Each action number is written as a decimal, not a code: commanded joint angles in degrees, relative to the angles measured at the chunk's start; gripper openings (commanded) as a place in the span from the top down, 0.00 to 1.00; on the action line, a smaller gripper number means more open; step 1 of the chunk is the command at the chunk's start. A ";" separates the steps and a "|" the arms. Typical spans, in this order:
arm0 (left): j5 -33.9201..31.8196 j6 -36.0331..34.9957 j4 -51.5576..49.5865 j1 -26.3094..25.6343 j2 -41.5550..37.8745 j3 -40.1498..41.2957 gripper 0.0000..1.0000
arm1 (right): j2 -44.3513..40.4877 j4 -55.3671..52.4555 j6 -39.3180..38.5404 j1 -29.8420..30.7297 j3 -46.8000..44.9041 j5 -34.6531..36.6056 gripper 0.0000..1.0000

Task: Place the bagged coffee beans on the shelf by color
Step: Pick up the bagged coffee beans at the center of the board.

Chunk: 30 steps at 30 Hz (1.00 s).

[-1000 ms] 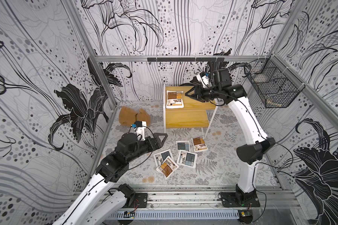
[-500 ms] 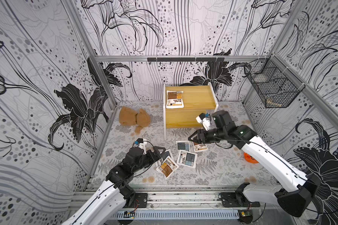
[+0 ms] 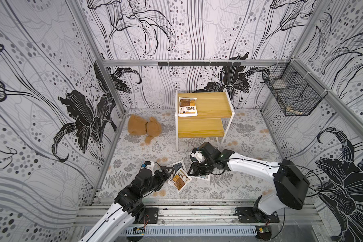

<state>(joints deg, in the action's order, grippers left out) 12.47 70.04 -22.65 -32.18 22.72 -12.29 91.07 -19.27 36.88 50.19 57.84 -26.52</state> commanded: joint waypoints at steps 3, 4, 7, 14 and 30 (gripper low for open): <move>0.23 1.15 3.36 0.10 0.48 2.57 0.03 | 3.54 3.52 -0.97 0.36 3.95 -0.46 0.41; 0.27 1.06 4.03 0.10 0.70 2.88 0.03 | 4.03 3.18 -1.26 0.39 4.31 -0.18 0.41; 0.88 1.06 6.97 0.10 2.43 3.96 0.02 | 5.66 3.13 -1.64 0.35 4.65 -0.20 0.42; 2.19 1.19 12.12 0.08 5.41 6.43 0.02 | 8.08 4.35 -1.58 0.34 4.54 -1.14 0.41; 3.00 2.95 12.10 -1.99 -0.10 10.71 0.09 | 11.26 8.98 -2.57 0.41 2.48 -6.93 0.40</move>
<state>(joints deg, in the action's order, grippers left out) 15.07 72.40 -11.20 -33.41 23.44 -3.70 101.23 -11.77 35.48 50.19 61.58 -30.72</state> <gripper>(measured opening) 0.908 0.596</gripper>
